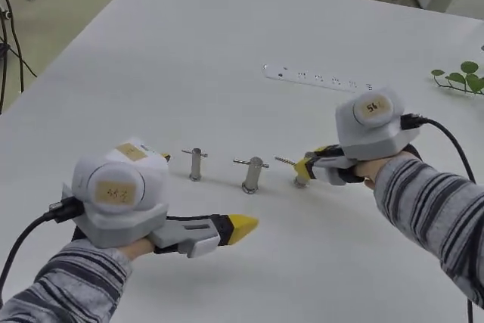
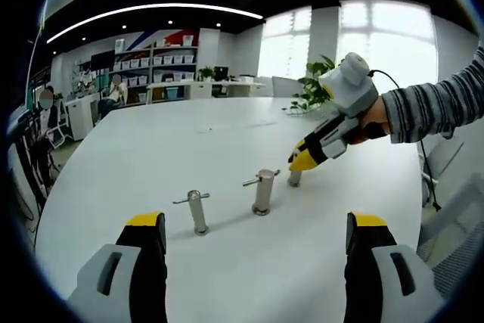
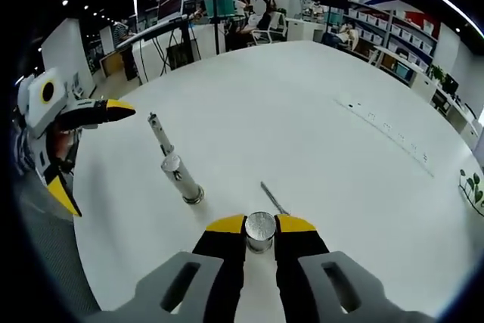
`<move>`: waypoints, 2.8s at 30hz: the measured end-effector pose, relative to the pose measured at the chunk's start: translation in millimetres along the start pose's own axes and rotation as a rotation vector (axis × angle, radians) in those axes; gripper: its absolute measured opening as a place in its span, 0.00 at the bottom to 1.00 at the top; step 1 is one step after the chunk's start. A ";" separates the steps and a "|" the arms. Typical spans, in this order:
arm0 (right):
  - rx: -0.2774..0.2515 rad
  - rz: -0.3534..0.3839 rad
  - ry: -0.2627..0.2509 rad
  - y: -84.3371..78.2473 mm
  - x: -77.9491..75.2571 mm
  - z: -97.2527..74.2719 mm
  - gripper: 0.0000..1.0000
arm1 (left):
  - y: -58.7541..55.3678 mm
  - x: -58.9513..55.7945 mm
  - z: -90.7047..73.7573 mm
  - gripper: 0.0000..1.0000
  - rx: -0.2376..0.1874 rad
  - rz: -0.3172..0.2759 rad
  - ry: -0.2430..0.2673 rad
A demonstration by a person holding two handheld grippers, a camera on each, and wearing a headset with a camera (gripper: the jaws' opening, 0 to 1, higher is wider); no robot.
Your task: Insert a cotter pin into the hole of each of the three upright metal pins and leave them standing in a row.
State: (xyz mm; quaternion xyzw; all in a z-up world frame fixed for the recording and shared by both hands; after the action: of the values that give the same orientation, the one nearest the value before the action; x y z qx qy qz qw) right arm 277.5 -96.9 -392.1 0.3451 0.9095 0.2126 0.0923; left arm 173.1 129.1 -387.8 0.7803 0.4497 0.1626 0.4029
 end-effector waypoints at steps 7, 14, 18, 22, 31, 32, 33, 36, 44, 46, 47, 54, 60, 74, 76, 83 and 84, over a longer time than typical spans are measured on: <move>-0.009 0.011 0.003 -16.8 11.2 -10.6 0.09 | 0.5 -0.5 0.0 0.98 -0.002 0.005 -0.002; -0.026 0.001 0.007 -23.1 22.6 -16.9 0.09 | -0.1 -1.7 0.5 0.98 0.002 0.014 -0.004; -0.032 -0.016 0.011 -24.1 31.0 -17.8 0.09 | 0.2 -2.2 0.2 0.98 0.001 0.017 -0.005; -0.035 -0.035 0.019 -23.5 41.8 -17.6 0.09 | 0.6 -3.0 -0.1 0.98 0.000 0.021 -0.007; -0.045 -0.040 0.044 -18.6 67.2 -14.0 0.09 | 1.8 -3.3 -0.8 0.98 -0.002 0.029 -0.006; -0.045 -0.040 0.045 -18.3 69.4 -13.3 0.09 | 2.0 -3.4 -0.9 0.98 -0.003 0.031 -0.005; -0.047 -0.040 0.046 -17.9 72.6 -12.4 0.09 | 2.2 -3.4 -1.0 0.98 -0.004 0.032 -0.004; -0.048 -0.033 0.053 -16.4 77.6 -8.8 0.09 | 1.8 -3.1 -0.9 0.98 0.002 0.032 -0.004; -0.062 -0.018 0.055 -13.4 89.6 -4.4 0.09 | 1.6 -2.2 -0.8 0.98 0.007 0.034 -0.001; -0.066 -0.014 0.049 -13.5 90.5 -4.4 0.09 | 1.4 -2.3 -0.8 0.98 0.013 0.037 -0.001; -0.067 -0.015 0.046 -13.3 91.2 -4.2 0.09 | 1.6 -2.5 -0.8 0.98 0.013 0.037 -0.002; -0.083 0.006 0.030 -14.0 94.6 -4.3 0.09 | 2.7 -4.1 -0.7 0.98 0.009 0.043 -0.008; -0.103 0.046 0.034 -14.7 95.2 -4.0 0.11 | 1.9 -4.0 -0.1 0.98 0.015 0.046 -0.009; -0.130 0.040 0.087 -22.8 94.1 -21.6 0.26 | 2.1 -3.9 -0.9 0.98 0.007 0.038 -0.004; -0.122 0.034 0.089 -26.6 92.7 -23.9 0.26 | 2.3 -4.1 -0.8 0.98 0.004 0.038 -0.005; -0.083 0.001 0.090 -40.5 86.9 -29.0 0.27 | 1.7 -5.5 0.1 0.98 0.005 0.040 -0.009; -0.076 -0.003 0.086 -42.1 85.8 -29.1 0.27 | 1.6 -5.7 0.2 0.98 0.006 0.041 -0.009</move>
State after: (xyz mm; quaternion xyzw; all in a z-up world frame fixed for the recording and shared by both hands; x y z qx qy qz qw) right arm 179.6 -77.5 -386.9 0.3305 0.9044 0.2617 0.0663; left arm 171.0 123.8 -386.0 0.7914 0.4323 0.1660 0.3991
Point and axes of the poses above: the centre of the closed fingertips' face, and the gripper's own axes: z roughly forward along the fingers, x roughly to its left, y roughly out of its top, the point moved 9 cm from there along -z, roughly backward along the fingers, and after that the axes turned 15 degrees about x, right-handed, at the moved point
